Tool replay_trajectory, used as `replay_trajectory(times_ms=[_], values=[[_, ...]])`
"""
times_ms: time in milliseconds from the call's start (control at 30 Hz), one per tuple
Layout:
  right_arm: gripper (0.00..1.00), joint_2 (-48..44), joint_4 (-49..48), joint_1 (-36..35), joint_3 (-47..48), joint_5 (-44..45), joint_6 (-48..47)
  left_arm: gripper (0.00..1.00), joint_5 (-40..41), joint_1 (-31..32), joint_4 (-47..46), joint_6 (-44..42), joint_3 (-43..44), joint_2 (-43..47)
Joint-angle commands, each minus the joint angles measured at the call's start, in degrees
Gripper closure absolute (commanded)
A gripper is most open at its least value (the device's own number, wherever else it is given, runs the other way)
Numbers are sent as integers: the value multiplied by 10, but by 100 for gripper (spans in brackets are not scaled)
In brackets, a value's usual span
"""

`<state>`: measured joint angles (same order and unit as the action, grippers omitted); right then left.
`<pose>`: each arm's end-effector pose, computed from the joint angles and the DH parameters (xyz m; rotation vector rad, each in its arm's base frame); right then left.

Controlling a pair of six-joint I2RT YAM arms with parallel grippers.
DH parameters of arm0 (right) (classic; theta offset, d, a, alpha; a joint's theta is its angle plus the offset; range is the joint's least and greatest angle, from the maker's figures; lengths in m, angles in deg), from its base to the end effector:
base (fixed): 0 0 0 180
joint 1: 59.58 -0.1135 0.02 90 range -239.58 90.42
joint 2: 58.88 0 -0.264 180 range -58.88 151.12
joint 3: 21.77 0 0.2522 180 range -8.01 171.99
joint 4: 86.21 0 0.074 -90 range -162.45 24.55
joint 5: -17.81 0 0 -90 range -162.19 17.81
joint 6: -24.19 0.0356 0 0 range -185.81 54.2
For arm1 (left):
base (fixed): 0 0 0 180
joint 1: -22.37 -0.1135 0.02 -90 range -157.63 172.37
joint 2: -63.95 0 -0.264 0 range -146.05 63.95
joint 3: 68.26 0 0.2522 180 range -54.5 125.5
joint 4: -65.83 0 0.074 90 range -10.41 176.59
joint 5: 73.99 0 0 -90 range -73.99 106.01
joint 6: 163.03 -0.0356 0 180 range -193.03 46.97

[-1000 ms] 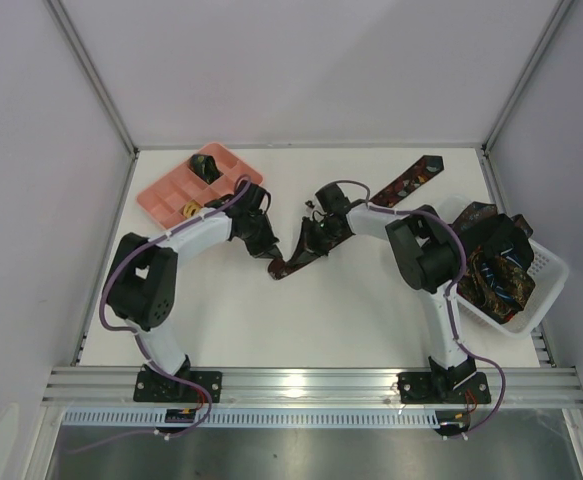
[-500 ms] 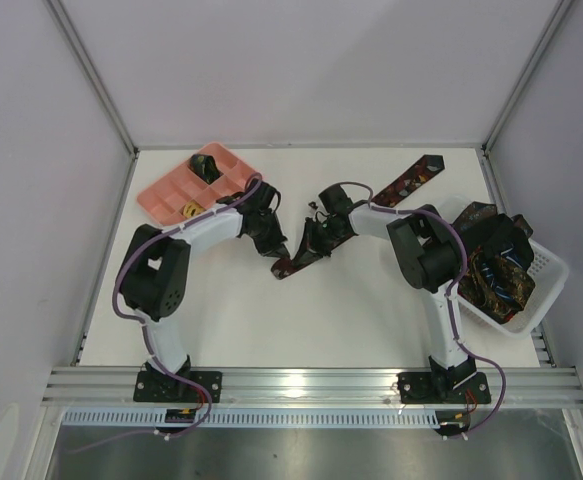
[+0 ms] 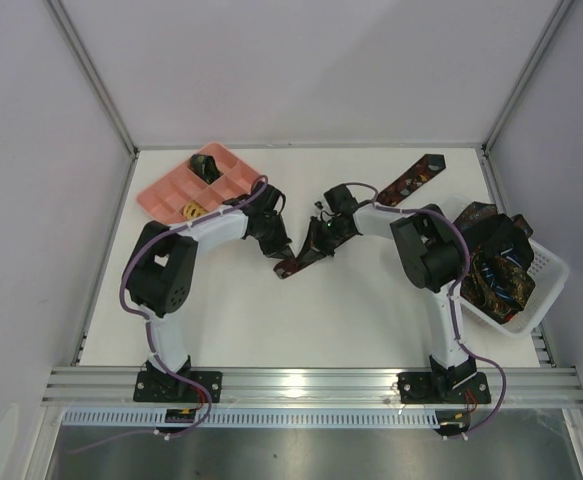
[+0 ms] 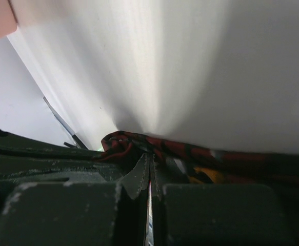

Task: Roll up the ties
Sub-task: Roll the tie

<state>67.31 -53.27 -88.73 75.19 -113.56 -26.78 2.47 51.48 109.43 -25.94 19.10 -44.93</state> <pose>0.3754 0.2363 0.1143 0.0201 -2.8546 -1.2834 0.3330 -0.1949 0.1723 -0.3744 2.8475 -0.6590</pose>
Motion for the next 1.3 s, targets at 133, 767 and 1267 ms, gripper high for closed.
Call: replay_trajectory(times_ms=[133, 767, 1267], values=[[100, -66, 29, 44, -13, 20, -15, 84, -5, 5, -55, -2, -25, -2], [100, -78, 13, 57, -36, -12, -15, 57, -13, 10, -131, -3, -101, 60], [100, -54, 29, 48, 4, -31, -19, 66, 4, 21, -156, -17, -140, 109]])
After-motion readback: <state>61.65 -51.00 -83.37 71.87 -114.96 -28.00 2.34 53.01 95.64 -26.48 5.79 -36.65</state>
